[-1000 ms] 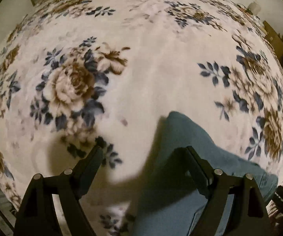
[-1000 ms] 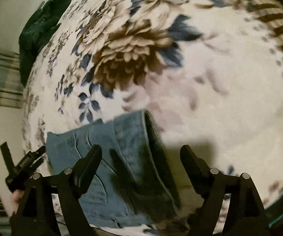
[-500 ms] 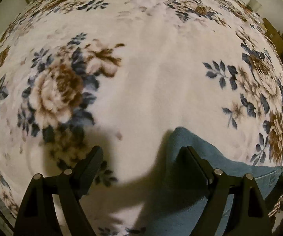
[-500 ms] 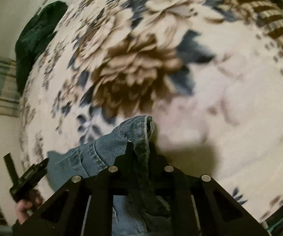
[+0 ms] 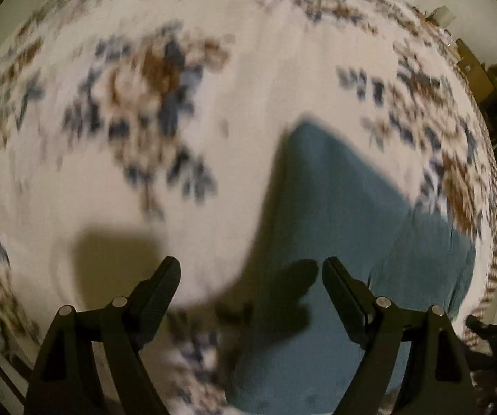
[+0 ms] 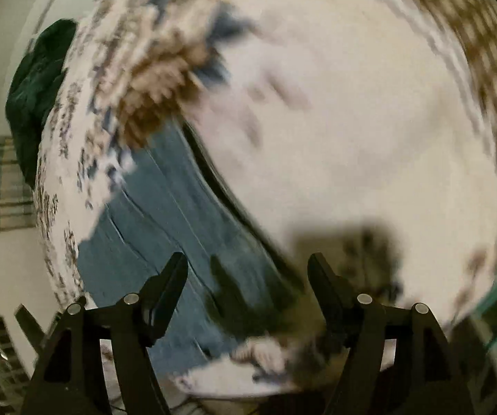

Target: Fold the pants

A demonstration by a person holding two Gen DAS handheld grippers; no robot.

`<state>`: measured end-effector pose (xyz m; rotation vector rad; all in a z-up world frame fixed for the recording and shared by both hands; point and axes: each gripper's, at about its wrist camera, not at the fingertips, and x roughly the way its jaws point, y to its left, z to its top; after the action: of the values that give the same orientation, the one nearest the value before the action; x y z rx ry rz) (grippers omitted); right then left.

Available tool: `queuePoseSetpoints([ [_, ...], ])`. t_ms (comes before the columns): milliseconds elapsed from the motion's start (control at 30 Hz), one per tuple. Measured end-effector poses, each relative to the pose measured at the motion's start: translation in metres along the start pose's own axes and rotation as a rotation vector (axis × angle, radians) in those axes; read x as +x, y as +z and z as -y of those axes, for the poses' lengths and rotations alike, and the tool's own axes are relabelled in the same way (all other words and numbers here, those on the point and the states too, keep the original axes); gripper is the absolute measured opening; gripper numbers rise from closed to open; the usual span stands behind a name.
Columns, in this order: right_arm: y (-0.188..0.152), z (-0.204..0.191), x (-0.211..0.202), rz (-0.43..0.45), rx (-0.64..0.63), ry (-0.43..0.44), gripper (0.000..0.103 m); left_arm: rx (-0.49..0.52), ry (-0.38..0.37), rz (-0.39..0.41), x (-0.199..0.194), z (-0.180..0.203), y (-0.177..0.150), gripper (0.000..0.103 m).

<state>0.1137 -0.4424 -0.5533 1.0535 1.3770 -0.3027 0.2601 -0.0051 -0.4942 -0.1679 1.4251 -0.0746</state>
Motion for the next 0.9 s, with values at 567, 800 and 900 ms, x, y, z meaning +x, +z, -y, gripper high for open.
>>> queuePoseSetpoints([
  [567,-0.057,0.038,0.058,-0.047,0.174,0.112,0.034,0.074,0.035,-0.032,0.032,0.025,-0.009,0.085],
  [800,-0.073,0.042,0.077,-0.182,0.114,0.293,0.084,0.027,-0.111,-0.034,0.041,0.010,-0.011,0.085],
  [900,-0.079,0.039,0.093,-0.174,0.108,0.344,0.096,-0.002,-0.162,-0.034,0.046,0.006,-0.012,0.085],
])
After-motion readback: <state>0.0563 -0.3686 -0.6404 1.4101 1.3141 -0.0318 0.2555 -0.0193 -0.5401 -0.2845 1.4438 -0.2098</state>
